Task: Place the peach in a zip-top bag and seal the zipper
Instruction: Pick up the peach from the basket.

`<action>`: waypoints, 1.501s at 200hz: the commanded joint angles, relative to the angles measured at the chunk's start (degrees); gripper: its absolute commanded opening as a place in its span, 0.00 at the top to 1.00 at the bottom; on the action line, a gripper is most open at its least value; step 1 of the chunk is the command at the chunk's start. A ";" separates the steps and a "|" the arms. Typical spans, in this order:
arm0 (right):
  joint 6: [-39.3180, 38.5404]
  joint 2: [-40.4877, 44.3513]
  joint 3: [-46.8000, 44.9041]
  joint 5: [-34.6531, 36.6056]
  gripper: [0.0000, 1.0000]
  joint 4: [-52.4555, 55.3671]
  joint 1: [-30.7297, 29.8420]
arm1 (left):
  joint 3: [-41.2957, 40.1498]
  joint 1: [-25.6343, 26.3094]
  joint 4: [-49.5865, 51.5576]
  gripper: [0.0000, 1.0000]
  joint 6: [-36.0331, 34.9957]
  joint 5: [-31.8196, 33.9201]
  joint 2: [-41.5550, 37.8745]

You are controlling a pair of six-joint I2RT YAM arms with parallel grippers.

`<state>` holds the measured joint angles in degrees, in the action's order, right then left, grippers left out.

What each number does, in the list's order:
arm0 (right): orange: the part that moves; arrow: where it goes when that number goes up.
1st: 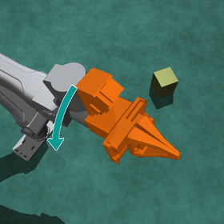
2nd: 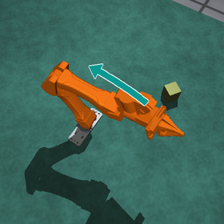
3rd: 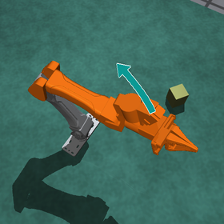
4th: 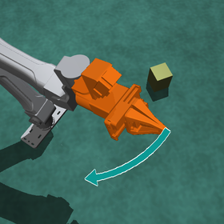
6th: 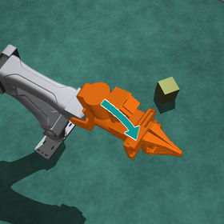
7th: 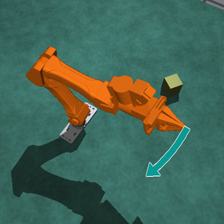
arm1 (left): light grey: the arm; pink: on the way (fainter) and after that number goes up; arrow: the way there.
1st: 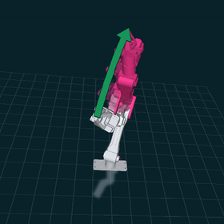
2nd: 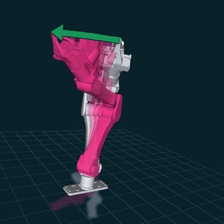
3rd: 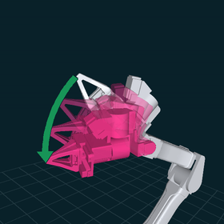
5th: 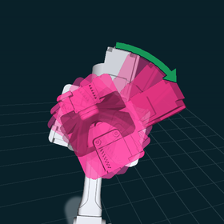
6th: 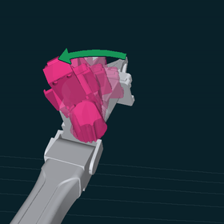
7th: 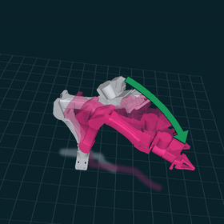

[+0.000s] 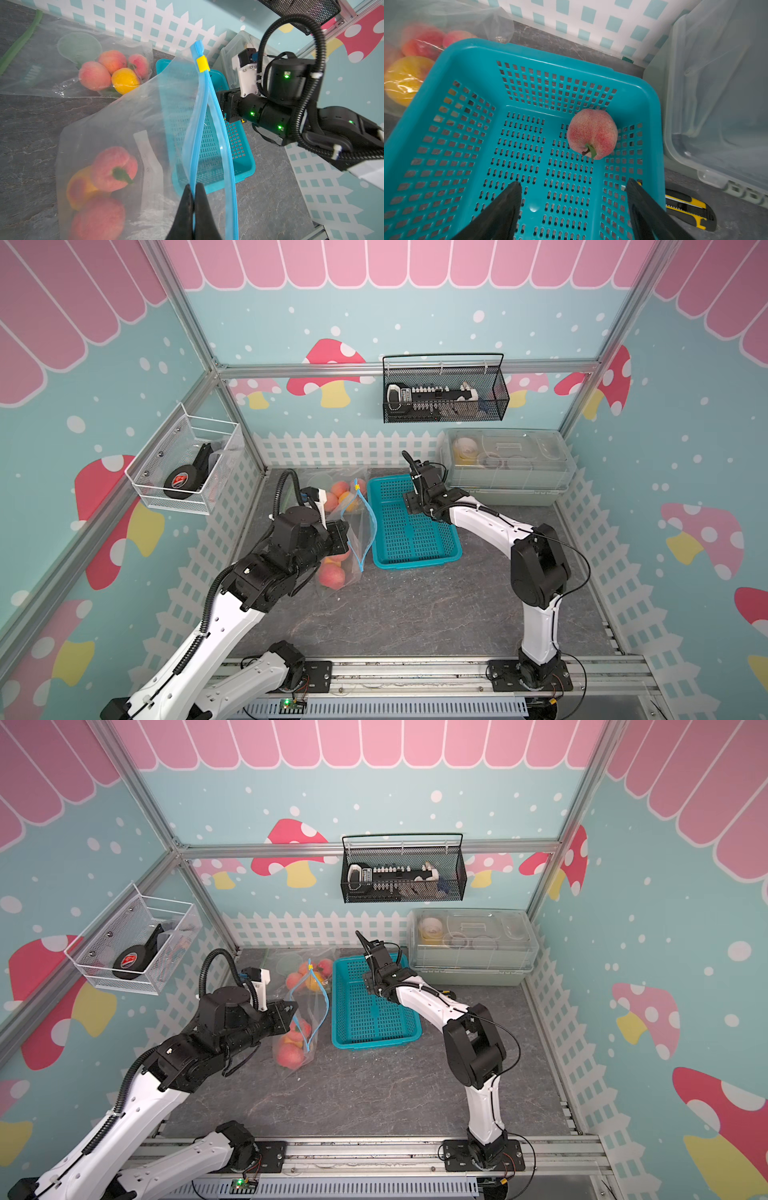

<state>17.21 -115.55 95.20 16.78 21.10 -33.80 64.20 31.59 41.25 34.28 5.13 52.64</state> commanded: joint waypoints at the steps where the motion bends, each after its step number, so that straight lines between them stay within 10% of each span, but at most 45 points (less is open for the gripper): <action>1: 2.66 -3.36 4.11 -1.60 0.19 4.47 1.07 | -0.70 0.22 -0.86 1.00 0.10 0.34 -0.66; 203: 4.76 -26.64 29.92 5.35 0.18 16.06 4.06 | -1.44 0.18 -0.50 1.00 -0.18 1.28 -1.60; 300: 6.05 -22.24 26.76 -1.82 0.30 13.98 4.56 | -1.92 0.21 -0.02 1.00 -0.18 2.12 -2.90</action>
<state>21.74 -141.18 124.14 19.20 35.57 -29.58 62.96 31.59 41.28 34.26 5.85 50.54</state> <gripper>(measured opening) 0.719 0.056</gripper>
